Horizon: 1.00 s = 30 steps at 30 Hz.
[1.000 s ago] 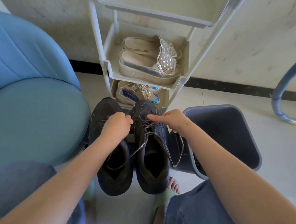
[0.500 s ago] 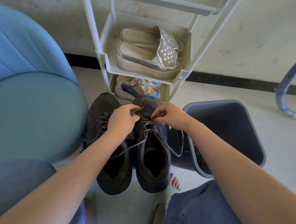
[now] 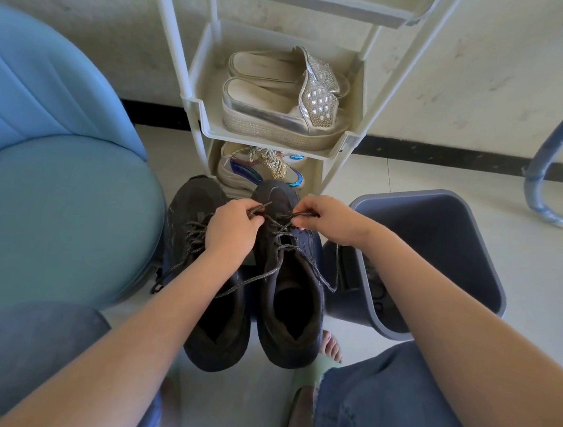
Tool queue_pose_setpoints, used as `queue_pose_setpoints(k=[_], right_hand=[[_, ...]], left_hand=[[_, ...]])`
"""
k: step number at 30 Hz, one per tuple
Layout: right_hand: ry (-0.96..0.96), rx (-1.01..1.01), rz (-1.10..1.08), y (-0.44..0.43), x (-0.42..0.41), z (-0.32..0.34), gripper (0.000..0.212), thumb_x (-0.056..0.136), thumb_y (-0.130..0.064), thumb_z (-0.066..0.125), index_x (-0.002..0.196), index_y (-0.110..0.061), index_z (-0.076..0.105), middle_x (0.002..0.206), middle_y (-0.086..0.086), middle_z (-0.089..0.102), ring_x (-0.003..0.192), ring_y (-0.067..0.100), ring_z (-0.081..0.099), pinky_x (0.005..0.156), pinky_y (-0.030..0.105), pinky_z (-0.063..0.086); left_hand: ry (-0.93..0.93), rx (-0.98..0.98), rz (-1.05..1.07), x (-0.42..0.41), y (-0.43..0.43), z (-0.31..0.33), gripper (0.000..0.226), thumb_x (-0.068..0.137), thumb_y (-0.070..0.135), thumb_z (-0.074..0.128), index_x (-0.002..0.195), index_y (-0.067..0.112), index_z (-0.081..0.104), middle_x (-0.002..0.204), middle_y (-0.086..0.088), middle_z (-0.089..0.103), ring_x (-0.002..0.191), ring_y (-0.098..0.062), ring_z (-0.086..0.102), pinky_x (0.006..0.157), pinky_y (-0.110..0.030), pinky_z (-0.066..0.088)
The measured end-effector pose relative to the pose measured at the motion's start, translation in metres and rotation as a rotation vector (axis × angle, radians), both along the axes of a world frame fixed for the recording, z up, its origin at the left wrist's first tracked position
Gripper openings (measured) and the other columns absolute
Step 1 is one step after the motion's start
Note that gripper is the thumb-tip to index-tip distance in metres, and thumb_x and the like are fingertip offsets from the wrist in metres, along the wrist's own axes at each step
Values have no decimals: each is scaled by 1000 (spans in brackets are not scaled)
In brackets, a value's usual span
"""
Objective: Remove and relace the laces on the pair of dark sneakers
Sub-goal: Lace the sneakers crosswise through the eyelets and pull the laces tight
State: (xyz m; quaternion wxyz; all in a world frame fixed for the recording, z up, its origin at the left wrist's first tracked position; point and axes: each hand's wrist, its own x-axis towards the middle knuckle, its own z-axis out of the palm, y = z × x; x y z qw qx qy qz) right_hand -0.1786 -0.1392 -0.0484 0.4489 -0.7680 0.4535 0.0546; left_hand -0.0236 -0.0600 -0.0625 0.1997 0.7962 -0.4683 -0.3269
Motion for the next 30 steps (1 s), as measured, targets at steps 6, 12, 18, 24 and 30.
queue_pose_setpoints(k=[6, 12, 18, 24, 30], right_hand=[[23, -63, 8, -5, 0, 2, 7, 93, -14, 59, 98, -10, 60, 89, 6, 67, 83, 21, 64, 88, 35, 50], [-21, -37, -25, -4, -3, 2, 4, 93, -11, 60, 97, -10, 59, 83, 1, 62, 77, 16, 60, 86, 33, 50], [-48, 45, -68, -8, -13, 2, 17, 87, -14, 68, 102, -5, 67, 88, 2, 66, 79, 11, 59, 81, 21, 44], [-9, 100, -22, -9, -18, -1, 24, 80, -14, 76, 102, -5, 70, 89, 2, 66, 80, 9, 56, 76, 16, 42], [-36, 63, -53, -10, -18, 0, 13, 82, -11, 73, 94, -8, 70, 81, -4, 63, 75, 6, 55, 74, 17, 40]], left_hand=[[7, -1, -51, -5, 1, 0, 20, 93, 20, 55, 97, 12, 72, 88, -6, 71, 85, -26, 63, 70, -31, 45], [26, -19, -41, -7, 1, -3, 15, 90, 23, 59, 95, 15, 70, 87, -1, 69, 85, -22, 61, 68, -29, 42], [40, -77, -29, -8, 1, -4, 25, 91, 19, 58, 114, 19, 68, 106, 3, 69, 99, -18, 62, 83, -29, 46], [27, -74, -37, -8, -3, -9, 23, 93, 21, 56, 111, 21, 70, 105, 3, 70, 100, -18, 62, 80, -25, 43], [4, -71, -52, -7, -4, -11, 18, 91, 22, 58, 105, 20, 69, 98, 2, 69, 94, -20, 61, 78, -30, 46]])
